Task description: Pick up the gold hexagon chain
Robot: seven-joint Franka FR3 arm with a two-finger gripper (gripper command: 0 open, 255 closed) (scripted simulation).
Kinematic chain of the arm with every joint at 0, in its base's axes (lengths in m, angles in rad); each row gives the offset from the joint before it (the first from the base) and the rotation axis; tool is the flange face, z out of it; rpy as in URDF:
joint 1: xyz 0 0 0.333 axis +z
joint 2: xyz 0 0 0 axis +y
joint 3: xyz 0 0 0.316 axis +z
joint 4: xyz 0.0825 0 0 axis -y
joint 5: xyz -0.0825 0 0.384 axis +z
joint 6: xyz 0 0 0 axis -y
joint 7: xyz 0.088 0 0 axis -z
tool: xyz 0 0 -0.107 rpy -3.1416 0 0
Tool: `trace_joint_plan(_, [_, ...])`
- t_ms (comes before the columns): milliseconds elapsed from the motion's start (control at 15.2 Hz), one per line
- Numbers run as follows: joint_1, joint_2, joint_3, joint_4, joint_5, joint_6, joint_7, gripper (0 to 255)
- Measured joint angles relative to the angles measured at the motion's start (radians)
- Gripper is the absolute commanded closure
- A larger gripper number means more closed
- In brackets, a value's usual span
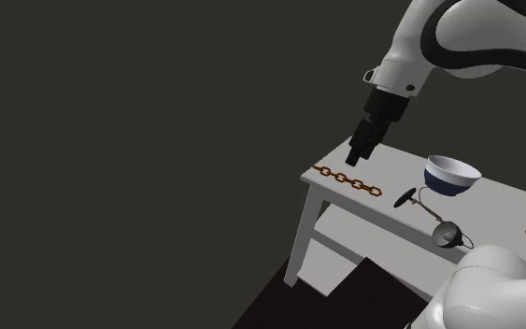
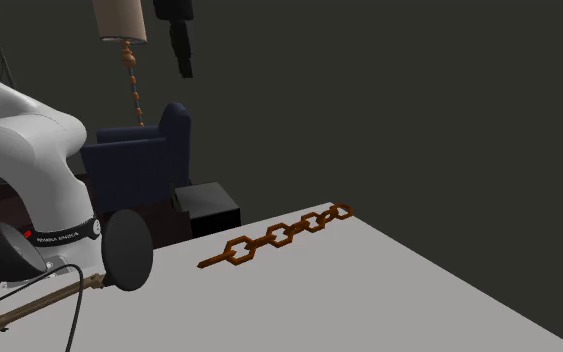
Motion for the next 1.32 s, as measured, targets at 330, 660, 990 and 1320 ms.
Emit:
trace_joint_plan(330, [-0.014,0.046,-0.060,-0.011,-0.031,0.041,-0.070,0])
trace_joint_plan(660, [-0.032,0.152,-0.156,-0.013,-0.071,0.125,-0.186,0])
trace_joint_plan(990, [-0.042,0.283,-0.249,0.033,-0.089,0.187,-0.301,0])
trace_joint_plan(1320, [-0.046,0.448,-0.342,0.100,-0.078,0.257,-0.426,0])
